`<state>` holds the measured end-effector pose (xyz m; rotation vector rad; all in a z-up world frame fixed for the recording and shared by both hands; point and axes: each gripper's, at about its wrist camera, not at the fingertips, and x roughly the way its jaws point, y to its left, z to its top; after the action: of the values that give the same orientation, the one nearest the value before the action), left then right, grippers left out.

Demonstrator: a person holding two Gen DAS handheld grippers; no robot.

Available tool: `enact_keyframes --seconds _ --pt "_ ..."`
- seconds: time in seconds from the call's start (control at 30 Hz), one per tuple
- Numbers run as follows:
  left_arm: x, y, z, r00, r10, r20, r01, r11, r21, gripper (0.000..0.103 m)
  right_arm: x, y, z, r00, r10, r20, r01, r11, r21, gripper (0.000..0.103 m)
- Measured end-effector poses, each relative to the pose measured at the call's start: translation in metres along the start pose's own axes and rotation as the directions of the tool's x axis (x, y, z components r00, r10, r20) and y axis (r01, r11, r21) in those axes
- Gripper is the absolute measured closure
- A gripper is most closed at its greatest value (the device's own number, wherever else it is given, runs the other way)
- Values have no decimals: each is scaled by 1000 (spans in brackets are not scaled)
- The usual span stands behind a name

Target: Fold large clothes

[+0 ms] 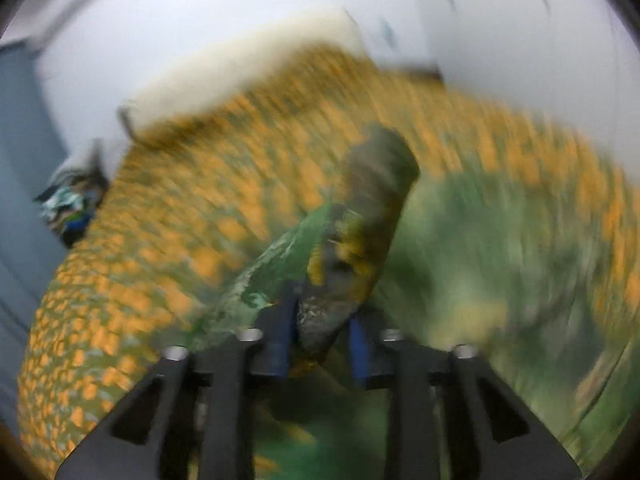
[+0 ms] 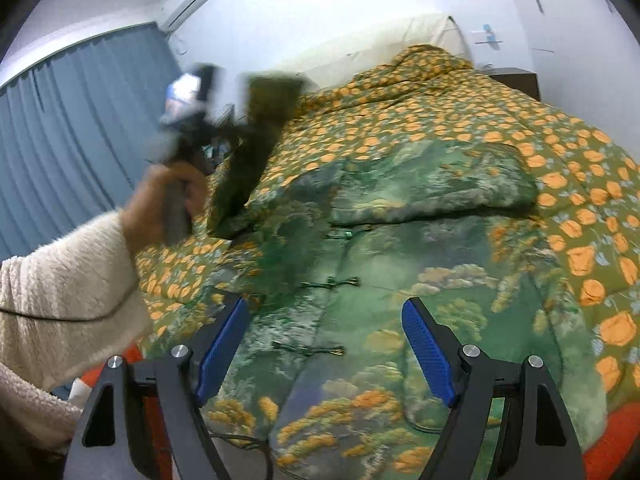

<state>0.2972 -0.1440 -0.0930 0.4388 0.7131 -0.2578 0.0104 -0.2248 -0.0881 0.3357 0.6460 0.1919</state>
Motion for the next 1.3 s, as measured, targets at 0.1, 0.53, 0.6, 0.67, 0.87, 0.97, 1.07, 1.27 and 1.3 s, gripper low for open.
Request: enact_keyframes --seconds 0.1,0.53,0.6,0.67,0.87,0.97,1.07,1.27,1.3 --pt "33 -42 -47 985 24 -173 -3 993 121 32 -4 -14 0 1000 -21 -9 21 999 30 24" --pt "-48 73 -73 997 68 -29 -69 996 -58 1 56 -24 81 993 -29 -113 23 999 -49 24" --pt "-31 108 -74 991 117 -62 -125 979 -159 1 85 -12 107 991 -15 -134 1 995 -98 25" --pt "-13 133 -76 989 131 -74 -145 961 -236 1 118 4 133 989 6 -147 -29 988 -154 30" --pt "35 149 -96 987 99 -124 -133 942 -309 1 245 23 164 974 36 -223 -88 969 -229 46" --pt "55 142 -119 984 68 -167 -121 936 -331 0 310 13 141 950 -14 -311 -78 956 -282 46" --pt "64 144 -143 992 1 -130 -54 914 -403 0 344 -9 112 936 -38 -349 -61 962 -268 48" --pt "77 163 -161 981 -174 -89 94 819 -566 0 338 -23 103 964 26 -263 -89 970 -228 48" --pt "74 162 -160 982 -170 -88 92 822 -562 0 337 -22 101 965 26 -260 -88 969 -230 48"
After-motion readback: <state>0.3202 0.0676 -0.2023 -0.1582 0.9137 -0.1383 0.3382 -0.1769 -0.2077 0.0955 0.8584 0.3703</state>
